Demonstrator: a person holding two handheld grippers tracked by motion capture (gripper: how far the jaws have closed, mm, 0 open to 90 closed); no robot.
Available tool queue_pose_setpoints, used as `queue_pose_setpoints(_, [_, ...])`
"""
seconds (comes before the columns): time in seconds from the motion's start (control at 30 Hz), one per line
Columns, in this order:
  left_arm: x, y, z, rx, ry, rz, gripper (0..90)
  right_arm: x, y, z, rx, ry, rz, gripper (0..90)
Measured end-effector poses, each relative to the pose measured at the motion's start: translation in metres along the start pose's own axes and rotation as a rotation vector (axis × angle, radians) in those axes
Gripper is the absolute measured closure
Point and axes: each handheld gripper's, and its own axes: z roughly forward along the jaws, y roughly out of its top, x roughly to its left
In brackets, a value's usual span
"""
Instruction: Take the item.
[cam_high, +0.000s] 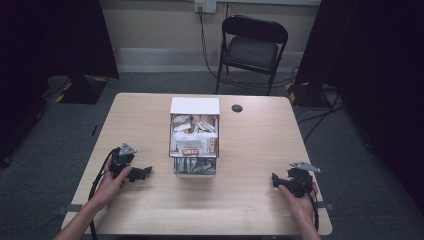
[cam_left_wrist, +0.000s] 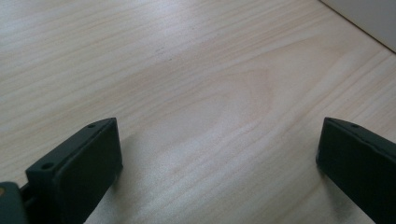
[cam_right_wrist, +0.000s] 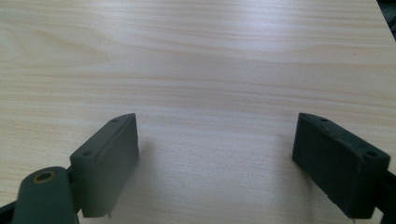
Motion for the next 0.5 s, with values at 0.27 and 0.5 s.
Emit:
queue_pose_setpoints(0.27, [0.0000, 0.0000, 0.0000, 0.000, 0.001, 0.000, 0.0, 0.0009, 0.0021, -0.0021, 0.018, 0.029, 0.005, 15.0])
queue_pose_setpoints(0.5, [0.0000, 0.0000, 0.0000, 0.000, 0.001, 0.000, 0.0, 0.0007, 0.0076, -0.0095, -0.004, 0.061, 0.024, 18.2])
